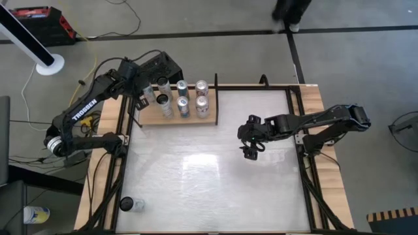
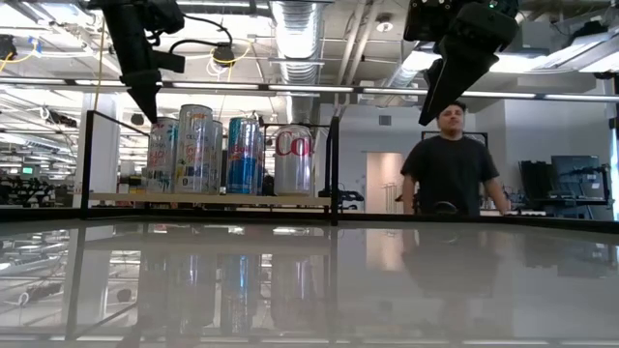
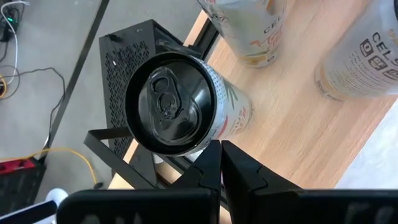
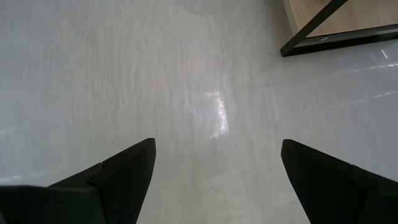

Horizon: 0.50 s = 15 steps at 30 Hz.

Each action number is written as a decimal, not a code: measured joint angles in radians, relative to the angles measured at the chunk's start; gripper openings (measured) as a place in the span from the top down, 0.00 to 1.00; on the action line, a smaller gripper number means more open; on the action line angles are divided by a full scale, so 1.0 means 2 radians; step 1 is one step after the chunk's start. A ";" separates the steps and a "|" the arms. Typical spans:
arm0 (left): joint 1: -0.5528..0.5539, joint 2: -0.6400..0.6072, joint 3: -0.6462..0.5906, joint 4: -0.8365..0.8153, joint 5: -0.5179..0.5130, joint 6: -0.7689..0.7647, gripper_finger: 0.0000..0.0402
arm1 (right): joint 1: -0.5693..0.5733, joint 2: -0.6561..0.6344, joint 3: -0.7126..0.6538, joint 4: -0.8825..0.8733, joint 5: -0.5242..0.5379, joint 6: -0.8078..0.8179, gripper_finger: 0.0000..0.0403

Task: Place canned beverage on shelf
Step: Put the right red soda can on the shelf, then put the red soda can on the shelf

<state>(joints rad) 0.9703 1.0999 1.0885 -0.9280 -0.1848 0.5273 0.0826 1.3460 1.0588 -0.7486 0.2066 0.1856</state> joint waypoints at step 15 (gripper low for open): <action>-0.092 -0.091 0.000 -0.041 0.083 -0.076 1.00 | 0.000 0.000 0.000 0.000 0.000 0.013 0.07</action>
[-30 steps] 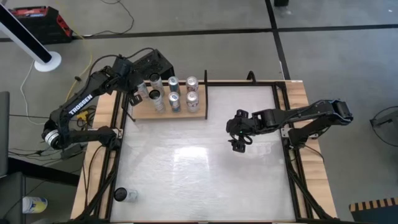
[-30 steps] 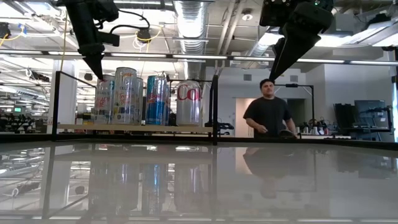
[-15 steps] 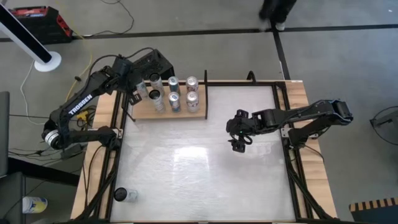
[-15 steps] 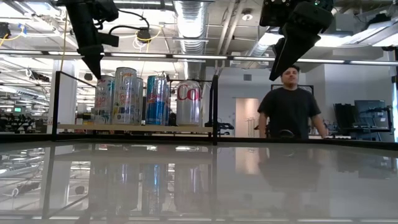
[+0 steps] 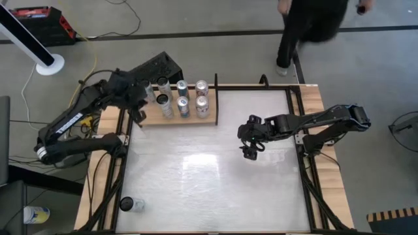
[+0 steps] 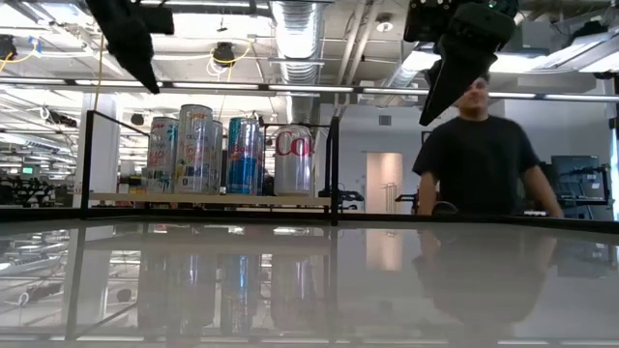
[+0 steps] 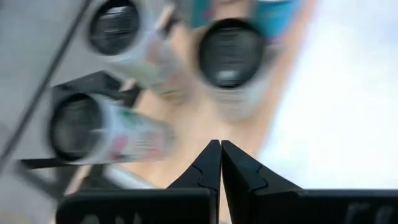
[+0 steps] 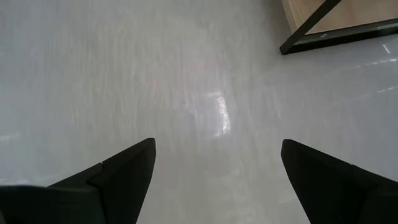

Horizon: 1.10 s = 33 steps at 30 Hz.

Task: Place canned beverage on shelf
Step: Put the red soda can on the shelf

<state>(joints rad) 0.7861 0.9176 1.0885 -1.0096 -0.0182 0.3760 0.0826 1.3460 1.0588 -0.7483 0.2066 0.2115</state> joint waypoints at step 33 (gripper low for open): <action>-0.699 0.023 0.000 0.077 -0.032 -0.411 1.00 | 0.002 0.000 0.000 0.000 0.002 0.066 0.07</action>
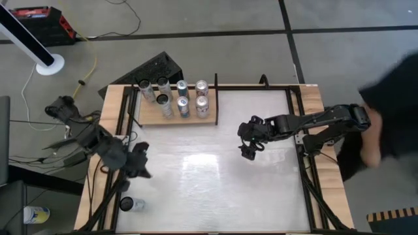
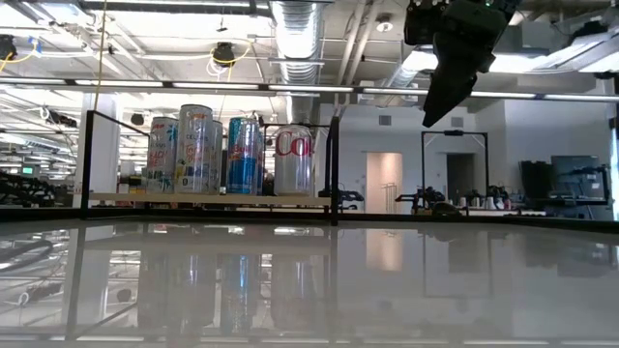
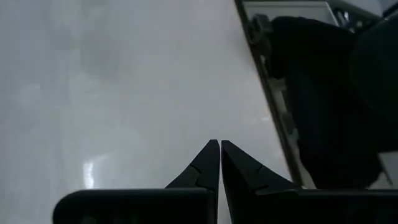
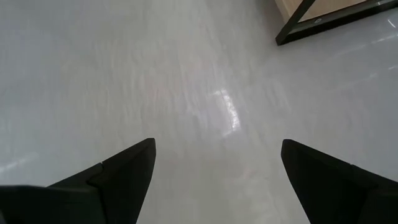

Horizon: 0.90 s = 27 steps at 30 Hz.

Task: Place canned beverage on shelf
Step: Put the red soda can on the shelf

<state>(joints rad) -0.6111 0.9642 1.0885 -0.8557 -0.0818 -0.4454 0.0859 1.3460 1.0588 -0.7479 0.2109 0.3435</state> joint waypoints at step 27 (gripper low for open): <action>-0.217 0.083 0.000 0.058 -0.071 -0.141 0.84 | 0.005 0.000 0.000 0.001 0.003 0.017 0.07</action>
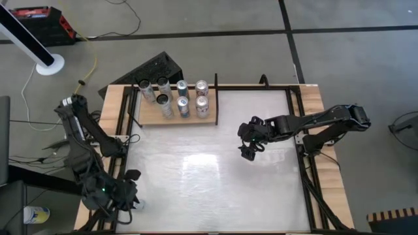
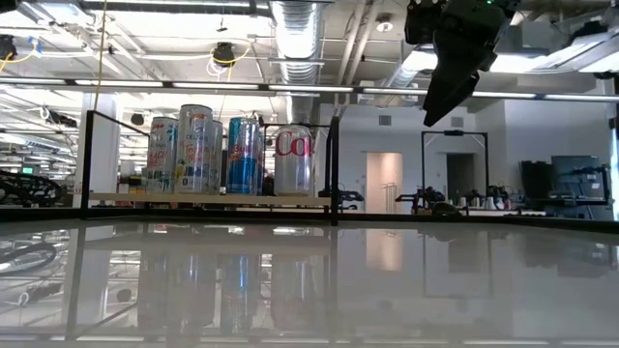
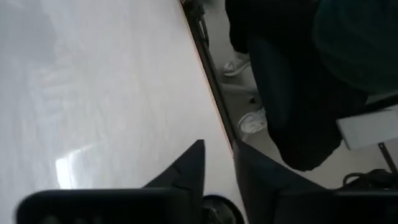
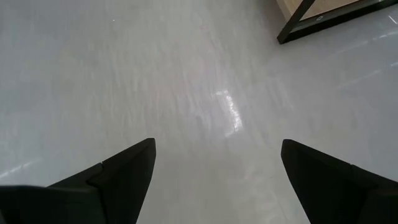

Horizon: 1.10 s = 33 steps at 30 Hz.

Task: Place canned beverage on shelf
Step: Put the red soda can on the shelf

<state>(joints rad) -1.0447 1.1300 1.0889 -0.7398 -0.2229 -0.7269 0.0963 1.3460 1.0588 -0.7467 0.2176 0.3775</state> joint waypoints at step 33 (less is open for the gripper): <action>0.041 0.079 0.048 -0.070 0.116 -0.022 0.31 | 0.000 0.000 0.000 0.000 0.000 -0.007 0.07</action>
<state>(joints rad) -0.9623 1.2872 1.1845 -0.8792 0.0084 -0.7718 0.0967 1.3460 1.0588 -0.7475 0.2180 0.3640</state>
